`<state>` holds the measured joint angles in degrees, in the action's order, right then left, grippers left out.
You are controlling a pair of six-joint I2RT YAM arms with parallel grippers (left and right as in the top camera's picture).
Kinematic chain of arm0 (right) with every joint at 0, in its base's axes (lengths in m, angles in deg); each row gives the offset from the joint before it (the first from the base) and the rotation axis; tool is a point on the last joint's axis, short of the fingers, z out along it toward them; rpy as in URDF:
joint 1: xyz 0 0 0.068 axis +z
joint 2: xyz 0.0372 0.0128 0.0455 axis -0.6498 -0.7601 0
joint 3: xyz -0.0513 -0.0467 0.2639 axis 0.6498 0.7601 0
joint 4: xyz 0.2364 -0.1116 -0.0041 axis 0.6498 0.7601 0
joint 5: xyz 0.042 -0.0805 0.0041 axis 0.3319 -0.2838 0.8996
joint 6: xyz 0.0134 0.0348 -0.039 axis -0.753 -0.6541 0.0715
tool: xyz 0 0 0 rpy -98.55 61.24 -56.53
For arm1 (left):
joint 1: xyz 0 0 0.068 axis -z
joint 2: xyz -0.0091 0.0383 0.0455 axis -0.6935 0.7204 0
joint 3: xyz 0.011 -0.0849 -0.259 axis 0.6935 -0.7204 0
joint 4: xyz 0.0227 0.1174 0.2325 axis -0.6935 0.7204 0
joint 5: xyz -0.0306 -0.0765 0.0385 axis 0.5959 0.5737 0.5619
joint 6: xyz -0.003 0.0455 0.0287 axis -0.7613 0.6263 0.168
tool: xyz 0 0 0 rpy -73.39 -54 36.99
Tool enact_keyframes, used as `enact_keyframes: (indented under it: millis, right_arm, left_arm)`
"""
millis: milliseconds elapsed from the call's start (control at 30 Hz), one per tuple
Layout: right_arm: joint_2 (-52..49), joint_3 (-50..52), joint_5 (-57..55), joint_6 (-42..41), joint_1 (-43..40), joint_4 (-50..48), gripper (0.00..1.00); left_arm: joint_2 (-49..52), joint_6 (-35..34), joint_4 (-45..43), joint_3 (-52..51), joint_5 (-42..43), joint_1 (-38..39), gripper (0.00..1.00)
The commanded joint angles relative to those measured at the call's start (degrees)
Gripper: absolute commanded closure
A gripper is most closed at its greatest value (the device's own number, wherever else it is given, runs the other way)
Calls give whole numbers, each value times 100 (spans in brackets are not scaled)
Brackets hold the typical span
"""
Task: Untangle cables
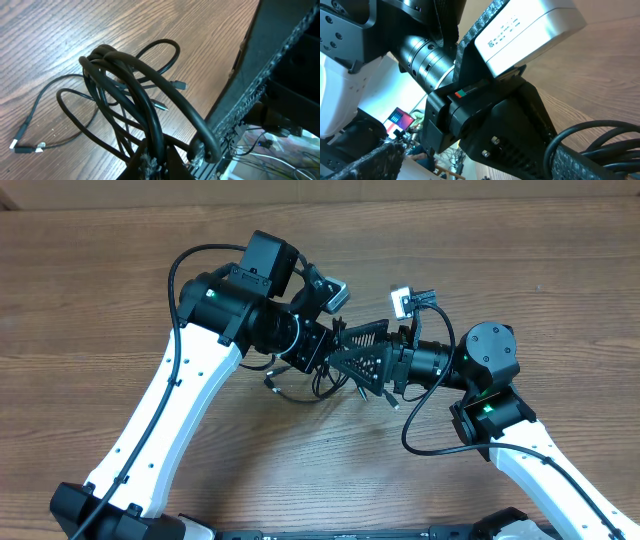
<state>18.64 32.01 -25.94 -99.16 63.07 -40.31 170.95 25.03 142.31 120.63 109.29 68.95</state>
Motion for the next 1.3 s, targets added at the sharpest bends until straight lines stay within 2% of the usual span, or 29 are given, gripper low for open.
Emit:
enact_keyframes:
  millis: [0,133,367,433,533,667,733,767,867,933,1033,1133,1267]
  right_arm:
    - [31,-17,28,-37,26,-61,11]
    - [31,-17,-98,-2,-9,186,11]
    - [31,-17,-2371,273,-208,2962,9]
    - [31,-17,-2844,404,-205,3488,7]
    - [31,-17,-3134,511,-205,3958,7]
    - [31,-17,-3150,509,-205,4050,11]
    - [31,-17,-3193,507,-205,4028,14]
    - [31,-17,-3237,505,-205,4033,16]
    - [31,-17,-3276,505,-205,4039,18]
    - [31,-17,-3274,505,-205,4048,18]
    - [31,-17,-3276,507,-205,4197,18]
    - [31,-17,-3383,505,-205,4437,19]
    - [31,-17,-3945,498,-205,4970,19]
  left_arm:
    - [48,-39,-55,-20,-186,7,96]
    - [4,-122,-68,-7,-415,-116,96]
    - [-223,-116,-61,109,-341,-597,96]
    - [-247,-33,-35,109,-133,-688,96]
    - [-247,476,142,109,372,-778,96]
    - [-247,1727,651,109,920,-776,96]
    - [-245,2120,835,107,769,-776,96]
    - [-243,2079,813,107,391,-776,96]
    - [-205,1158,490,90,-1491,-778,96]
    - [-133,35,127,87,-3292,-778,96]
    - [-94,-1182,-236,87,-5051,-778,96]
    - [-94,-1814,-481,90,-5515,-776,96]
    - [-94,-1882,-599,90,-5034,-743,96]
